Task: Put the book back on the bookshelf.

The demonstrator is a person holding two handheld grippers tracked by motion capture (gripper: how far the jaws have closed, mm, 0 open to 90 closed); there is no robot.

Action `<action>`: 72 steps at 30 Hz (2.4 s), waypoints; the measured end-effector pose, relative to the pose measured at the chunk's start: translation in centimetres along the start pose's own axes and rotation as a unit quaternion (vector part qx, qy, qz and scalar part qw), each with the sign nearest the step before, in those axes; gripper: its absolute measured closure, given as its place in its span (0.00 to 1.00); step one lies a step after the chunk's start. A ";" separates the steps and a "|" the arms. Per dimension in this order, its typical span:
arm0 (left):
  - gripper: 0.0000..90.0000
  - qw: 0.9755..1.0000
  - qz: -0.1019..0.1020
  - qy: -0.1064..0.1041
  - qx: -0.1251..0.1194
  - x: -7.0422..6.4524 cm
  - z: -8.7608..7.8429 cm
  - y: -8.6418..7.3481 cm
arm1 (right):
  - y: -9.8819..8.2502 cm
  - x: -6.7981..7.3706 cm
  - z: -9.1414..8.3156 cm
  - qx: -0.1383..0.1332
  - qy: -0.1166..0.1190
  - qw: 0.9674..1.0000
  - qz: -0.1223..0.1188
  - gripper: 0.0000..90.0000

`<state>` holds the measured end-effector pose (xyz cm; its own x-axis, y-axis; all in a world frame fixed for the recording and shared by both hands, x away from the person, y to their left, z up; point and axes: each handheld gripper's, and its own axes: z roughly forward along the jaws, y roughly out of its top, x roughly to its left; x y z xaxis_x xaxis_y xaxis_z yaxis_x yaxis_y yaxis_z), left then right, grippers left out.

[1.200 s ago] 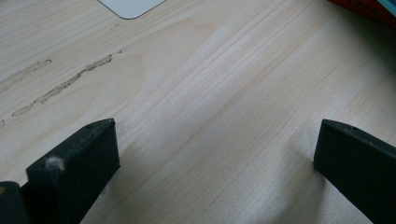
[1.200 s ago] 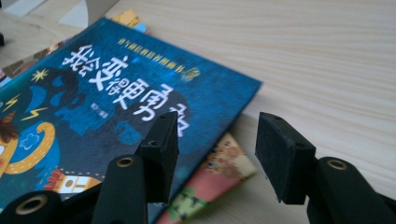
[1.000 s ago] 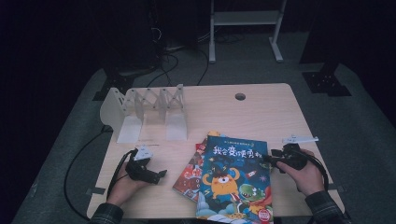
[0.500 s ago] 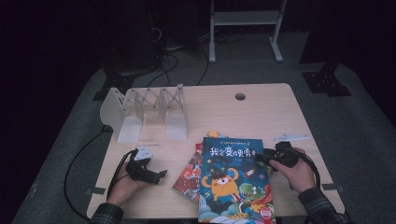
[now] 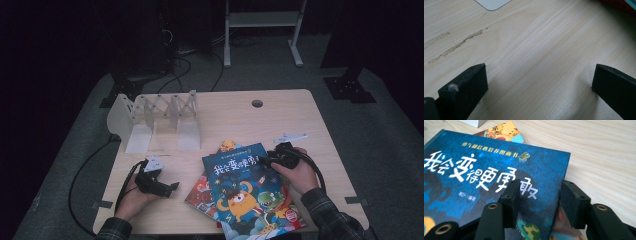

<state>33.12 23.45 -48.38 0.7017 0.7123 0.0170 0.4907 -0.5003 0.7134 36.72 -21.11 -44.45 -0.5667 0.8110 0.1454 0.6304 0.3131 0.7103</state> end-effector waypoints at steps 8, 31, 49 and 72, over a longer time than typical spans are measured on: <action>0.00 1.000 0.000 0.000 0.000 0.0 0.0 0.0 | 0.0 0.5 -0.6 0.008 0.001 1.000 -0.015 0.55; 0.00 1.000 -0.014 -0.001 0.009 0.1 -0.2 0.2 | -5.2 2.2 -5.5 0.021 0.016 1.000 0.002 0.53; 0.00 0.996 0.007 -0.066 -0.055 -1.8 -1.7 3.1 | -2.5 2.9 -2.6 0.015 0.008 0.999 -0.046 0.57; 0.26 0.989 -0.002 -0.146 -0.035 -2.1 1.0 6.1 | -0.5 3.3 -1.2 0.025 0.023 0.997 -0.072 0.55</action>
<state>35.15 18.43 -44.74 0.8241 0.5363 -0.1824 0.4645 -0.4556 0.7594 33.91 -19.18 -43.53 -0.6761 0.7328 0.0768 0.5658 0.4495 0.6913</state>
